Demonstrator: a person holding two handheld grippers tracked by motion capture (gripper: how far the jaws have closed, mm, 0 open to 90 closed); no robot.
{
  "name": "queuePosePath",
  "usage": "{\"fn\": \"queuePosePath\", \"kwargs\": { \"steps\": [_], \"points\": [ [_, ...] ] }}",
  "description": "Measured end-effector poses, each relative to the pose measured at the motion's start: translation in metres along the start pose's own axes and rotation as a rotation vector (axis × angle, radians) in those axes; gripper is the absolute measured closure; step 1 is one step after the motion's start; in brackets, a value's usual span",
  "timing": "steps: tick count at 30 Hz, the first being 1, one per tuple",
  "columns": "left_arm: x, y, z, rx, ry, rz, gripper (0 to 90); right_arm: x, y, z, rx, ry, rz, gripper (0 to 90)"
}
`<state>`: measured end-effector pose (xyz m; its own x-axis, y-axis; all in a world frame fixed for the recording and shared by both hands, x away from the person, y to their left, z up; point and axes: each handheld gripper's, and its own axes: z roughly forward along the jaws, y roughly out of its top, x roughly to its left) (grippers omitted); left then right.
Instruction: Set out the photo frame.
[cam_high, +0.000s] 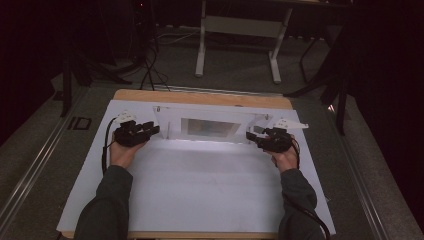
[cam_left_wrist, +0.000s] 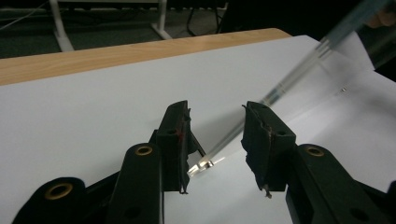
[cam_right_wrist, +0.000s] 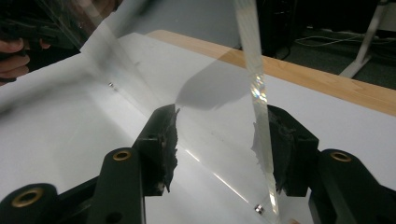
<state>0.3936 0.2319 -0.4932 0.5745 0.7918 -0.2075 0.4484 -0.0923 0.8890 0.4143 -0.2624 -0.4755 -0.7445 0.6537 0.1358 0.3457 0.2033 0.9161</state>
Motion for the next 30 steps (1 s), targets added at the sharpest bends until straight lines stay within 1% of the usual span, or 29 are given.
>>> {"fn": "queuePosePath", "kwargs": {
  "steps": [2,6,8,9,11,13,15,17,18,19,21,23,28,30],
  "points": [
    [-0.001,0.0,-0.001,0.006,-0.005,0.015,60.7,0.0,0.0,0.001,-0.002,-0.002,0.002,47.5],
    [-0.002,0.0,-0.004,-0.004,-0.02,0.032,60.3,-0.001,0.001,0.001,-0.004,-0.006,0.001,47.7],
    [-0.004,0.001,-0.004,-0.007,-0.047,0.042,59.2,-0.001,0.001,0.001,-0.004,-0.006,0.002,47.8],
    [-0.006,0.001,-0.003,-0.002,-0.05,0.061,59.2,-0.001,0.001,0.001,-0.003,-0.007,0.003,47.8],
    [-0.011,0.002,0.0,-0.004,-0.066,0.082,58.5,-0.001,0.001,0.001,-0.004,-0.006,0.003,47.9],
    [-0.015,0.004,0.004,-0.009,-0.06,0.102,57.5,-0.002,0.001,0.001,-0.005,-0.006,0.0,48.0],
    [-0.017,0.006,0.009,-0.014,-0.065,0.105,56.2,-0.002,0.001,0.001,-0.005,-0.005,-0.002,48.1],
    [-0.021,0.011,0.014,-0.022,-0.069,0.116,53.7,-0.002,0.001,0.001,-0.006,-0.004,-0.002,48.3],
    [-0.025,0.016,0.019,-0.026,-0.073,0.136,52.4,-0.002,0.001,0.001,-0.007,-0.002,-0.002,48.4],
    [-0.025,0.016,0.019,-0.026,-0.073,0.136,49.2,-0.002,0.001,0.001,-0.007,-0.002,-0.002,48.4],
    [-0.026,0.019,0.024,-0.026,-0.078,0.144,48.0,-0.003,0.001,0.001,-0.011,-0.001,-0.003,49.3],
    [-0.026,0.021,0.029,-0.025,-0.079,0.138,45.3,-0.003,0.001,0.002,-0.013,-0.006,-0.001,49.5],
    [-0.023,0.025,0.033,-0.022,-0.071,0.132,43.8,-0.002,0.002,0.003,-0.023,-0.029,0.002,50.0],
    [-0.022,0.027,0.036,-0.025,-0.07,0.116,43.0,-0.002,0.003,0.004,-0.023,-0.038,0.005,50.7]
  ]
}}
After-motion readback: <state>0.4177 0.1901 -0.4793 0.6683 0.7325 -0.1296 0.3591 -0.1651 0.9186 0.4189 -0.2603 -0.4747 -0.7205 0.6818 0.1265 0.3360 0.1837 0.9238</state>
